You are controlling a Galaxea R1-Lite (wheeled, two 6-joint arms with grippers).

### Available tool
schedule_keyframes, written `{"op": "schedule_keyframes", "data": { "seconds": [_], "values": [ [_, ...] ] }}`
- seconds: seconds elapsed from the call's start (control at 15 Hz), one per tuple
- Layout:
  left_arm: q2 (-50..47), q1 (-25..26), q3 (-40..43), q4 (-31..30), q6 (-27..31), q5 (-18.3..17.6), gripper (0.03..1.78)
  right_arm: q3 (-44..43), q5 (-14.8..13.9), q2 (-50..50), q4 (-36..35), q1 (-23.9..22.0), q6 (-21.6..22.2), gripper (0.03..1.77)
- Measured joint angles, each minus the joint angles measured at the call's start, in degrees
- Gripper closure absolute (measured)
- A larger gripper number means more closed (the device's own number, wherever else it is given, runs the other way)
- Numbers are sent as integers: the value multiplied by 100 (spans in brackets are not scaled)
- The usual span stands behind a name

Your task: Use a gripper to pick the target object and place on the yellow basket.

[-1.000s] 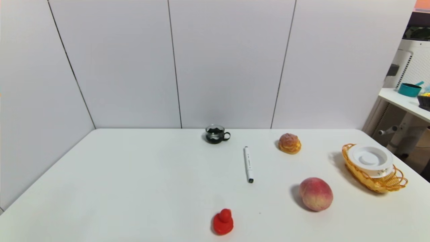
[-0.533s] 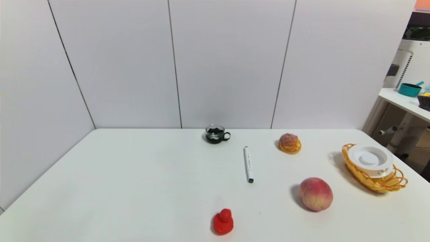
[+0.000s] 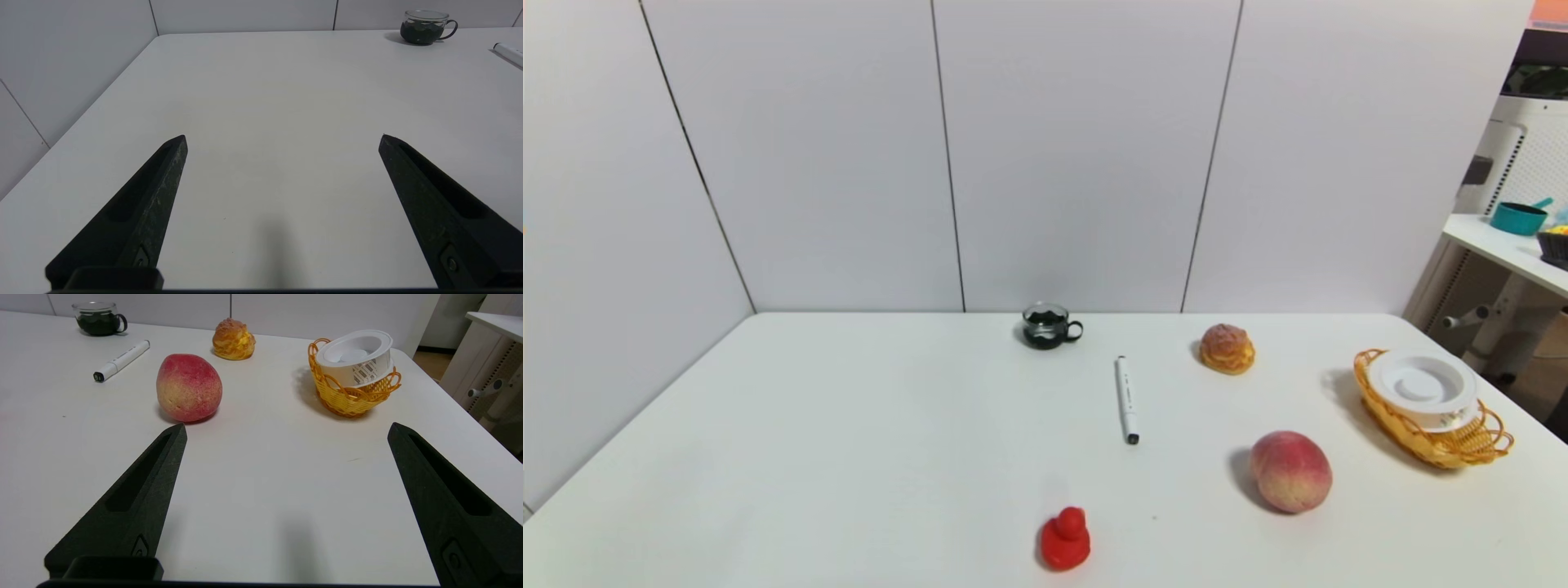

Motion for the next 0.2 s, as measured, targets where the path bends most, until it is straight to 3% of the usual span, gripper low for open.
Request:
{"op": "schedule_keyframes", "data": {
  "seconds": [0.2],
  "values": [
    [0, 0, 0, 0, 0, 0, 12, 5, 2, 0, 7, 0, 7, 11]
  ]
}}
